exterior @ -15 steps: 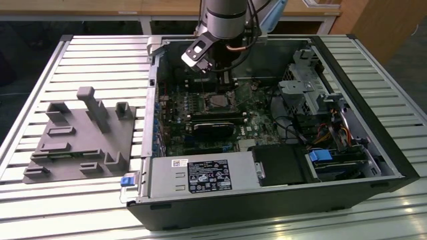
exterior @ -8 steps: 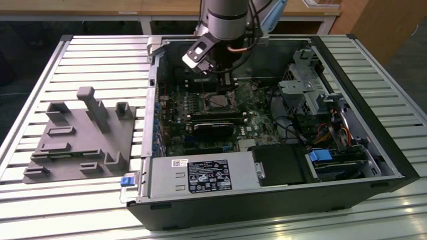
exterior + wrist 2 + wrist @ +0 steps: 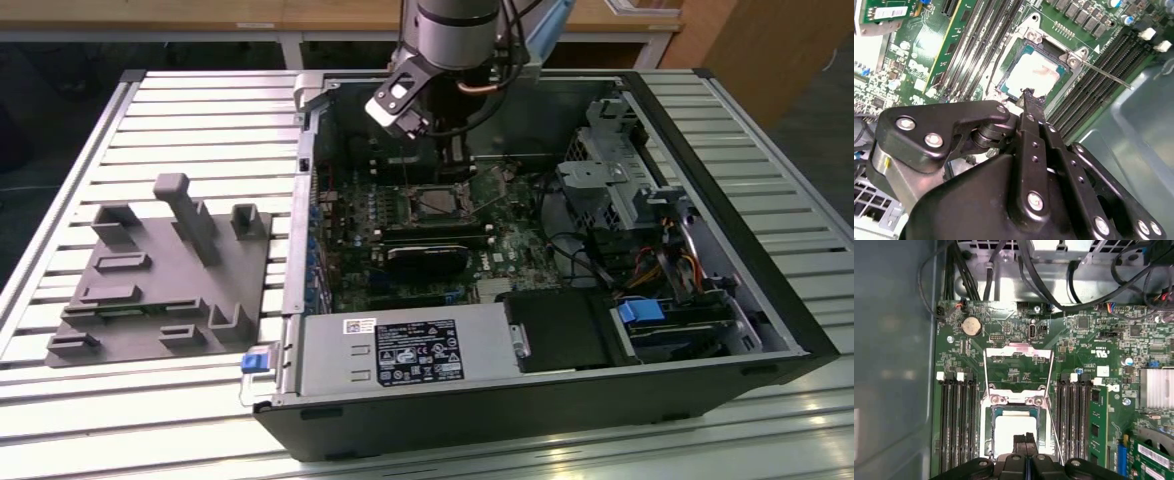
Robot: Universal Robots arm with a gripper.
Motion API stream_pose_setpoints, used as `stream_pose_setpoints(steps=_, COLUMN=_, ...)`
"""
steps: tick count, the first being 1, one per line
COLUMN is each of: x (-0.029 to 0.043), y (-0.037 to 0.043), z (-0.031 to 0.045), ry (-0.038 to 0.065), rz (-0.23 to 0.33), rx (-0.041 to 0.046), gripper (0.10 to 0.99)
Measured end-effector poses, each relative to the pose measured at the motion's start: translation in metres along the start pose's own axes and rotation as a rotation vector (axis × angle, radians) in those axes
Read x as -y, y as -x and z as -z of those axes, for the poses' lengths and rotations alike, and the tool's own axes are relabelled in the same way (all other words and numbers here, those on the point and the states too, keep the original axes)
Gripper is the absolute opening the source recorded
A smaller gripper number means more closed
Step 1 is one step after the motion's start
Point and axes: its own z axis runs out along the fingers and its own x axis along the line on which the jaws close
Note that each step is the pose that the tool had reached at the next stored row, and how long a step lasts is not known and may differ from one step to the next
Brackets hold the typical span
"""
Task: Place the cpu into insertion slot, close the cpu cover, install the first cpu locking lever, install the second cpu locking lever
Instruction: 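Close the cpu cover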
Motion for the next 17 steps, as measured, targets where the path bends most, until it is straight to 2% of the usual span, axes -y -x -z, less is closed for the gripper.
stream_pose_setpoints(steps=2, x=-0.0005, y=0.0, z=0.0061, ry=0.0, rz=0.0, rx=-0.0012, gripper=0.106)
stream_pose_setpoints(steps=4, x=-0.0025, y=-0.0001, z=0.0089, ry=0.0, rz=0.0, rx=-0.0032, gripper=0.106)
stream_pose_setpoints(steps=8, x=-0.0146, y=0.0, z=0.0083, ry=-0.003, rz=0.0, rx=-0.0047, gripper=0.106)
stream_pose_setpoints(steps=17, x=-0.0224, y=0.0, z=0.0066, ry=-0.003, rz=0.003, rx=-0.0061, gripper=0.106)
